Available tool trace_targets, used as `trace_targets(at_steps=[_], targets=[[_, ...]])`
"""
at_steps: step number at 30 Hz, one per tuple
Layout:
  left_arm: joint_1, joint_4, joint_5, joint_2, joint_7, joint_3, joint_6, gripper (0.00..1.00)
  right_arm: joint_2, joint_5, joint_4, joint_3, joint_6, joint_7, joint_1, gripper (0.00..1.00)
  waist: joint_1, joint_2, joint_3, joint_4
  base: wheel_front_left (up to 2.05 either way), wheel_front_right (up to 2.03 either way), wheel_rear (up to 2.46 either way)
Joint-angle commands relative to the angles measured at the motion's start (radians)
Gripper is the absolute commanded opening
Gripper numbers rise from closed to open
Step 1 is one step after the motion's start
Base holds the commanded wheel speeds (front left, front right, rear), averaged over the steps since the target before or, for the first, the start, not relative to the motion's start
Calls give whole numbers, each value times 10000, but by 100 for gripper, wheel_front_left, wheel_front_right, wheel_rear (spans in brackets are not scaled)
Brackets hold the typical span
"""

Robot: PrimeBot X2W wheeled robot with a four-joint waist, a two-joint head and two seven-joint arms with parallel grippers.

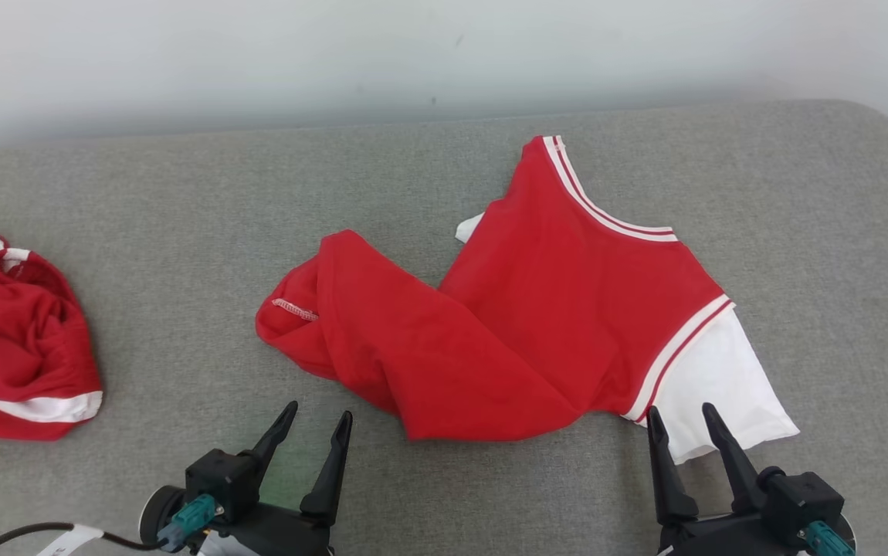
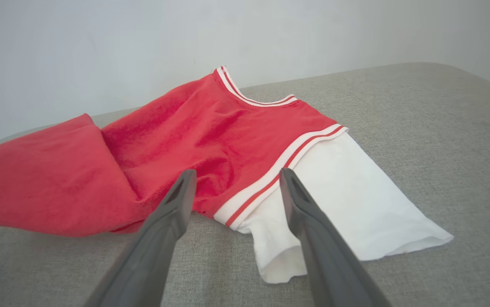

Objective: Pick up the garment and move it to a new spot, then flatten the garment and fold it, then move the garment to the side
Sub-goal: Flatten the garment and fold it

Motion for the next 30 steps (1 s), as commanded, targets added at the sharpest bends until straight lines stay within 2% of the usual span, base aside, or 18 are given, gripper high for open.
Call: trace_targets(at_steps=[1, 11, 16, 17, 18, 19, 23, 30], targets=[[-119, 58, 160, 8, -41, -33, 9, 100, 0, 71, -9, 14, 11, 3, -66, 100, 0, 0, 63, -98, 0, 0, 0], [-832, 915, -106, -12, -41, -367, 9, 100, 3, 57, -23, -72, 11, 3, -197, 100, 0, 0, 392, -902, 0, 0, 0], [-1136, 1072, -226, -16, -41, -515, 9, 100, 3, 80, -47, -98, 11, 3, -185, 100, 0, 0, 475, -1040, 0, 0, 0], [-1161, 1024, -252, -23, -41, -540, 9, 56, 3, 79, -54, -115, 11, 3, -172, 100, 0, 0, 478, -1034, 0, 0, 0], [-1214, 923, -223, -12, -41, -538, 9, 22, 3, 76, -57, -141, 11, 3, -152, 100, 0, 0, 479, -1017, 0, 0, 0], [-1221, 843, -227, -23, -41, -516, 10, 0, 1, 62, -55, -170, 11, 3, -126, 100, 0, 0, 473, -981, 0, 0, 0], [-957, 375, -56, -62, -41, -490, 10, 0, 4, 37, -44, -260, 11, 3, -38, 100, 0, 0, 400, -669, 0, 0, 0], [46, -820, 380, 286, -41, -653, 10, 0, 6, 106, 37, -253, 11, 3, 232, 100, 0, 0, 4, 198, 0, 0, 0]])
